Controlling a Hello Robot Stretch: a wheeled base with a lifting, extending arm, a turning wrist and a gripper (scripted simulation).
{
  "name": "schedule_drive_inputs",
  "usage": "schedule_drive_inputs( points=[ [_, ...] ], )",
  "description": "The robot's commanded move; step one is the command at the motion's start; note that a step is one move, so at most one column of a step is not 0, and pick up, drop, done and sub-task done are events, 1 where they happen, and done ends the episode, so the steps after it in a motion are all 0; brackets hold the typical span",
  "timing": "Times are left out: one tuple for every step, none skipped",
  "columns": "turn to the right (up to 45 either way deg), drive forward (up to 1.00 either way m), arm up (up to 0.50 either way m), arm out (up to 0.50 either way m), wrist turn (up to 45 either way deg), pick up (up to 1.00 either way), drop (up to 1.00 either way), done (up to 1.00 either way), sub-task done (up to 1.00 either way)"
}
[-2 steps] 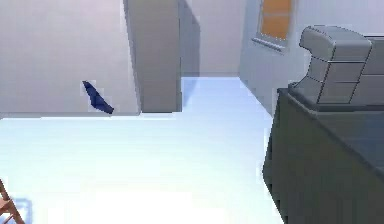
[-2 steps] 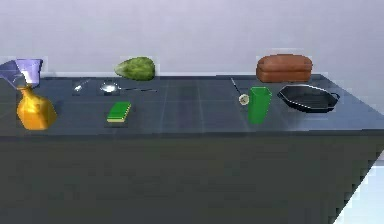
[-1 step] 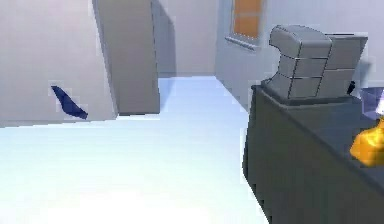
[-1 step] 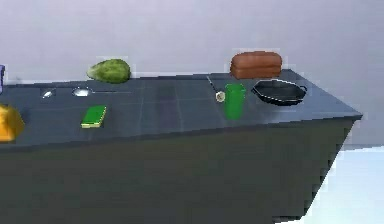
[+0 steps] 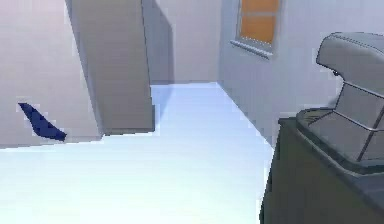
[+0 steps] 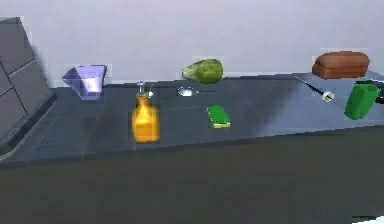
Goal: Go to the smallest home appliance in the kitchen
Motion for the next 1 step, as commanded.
schedule_drive_inputs(
  points=[
    [45.0, 0.00, 0.00, 0.00, 0.0, 0.00, 0.00, 0.00, 0.00]
  ],
)
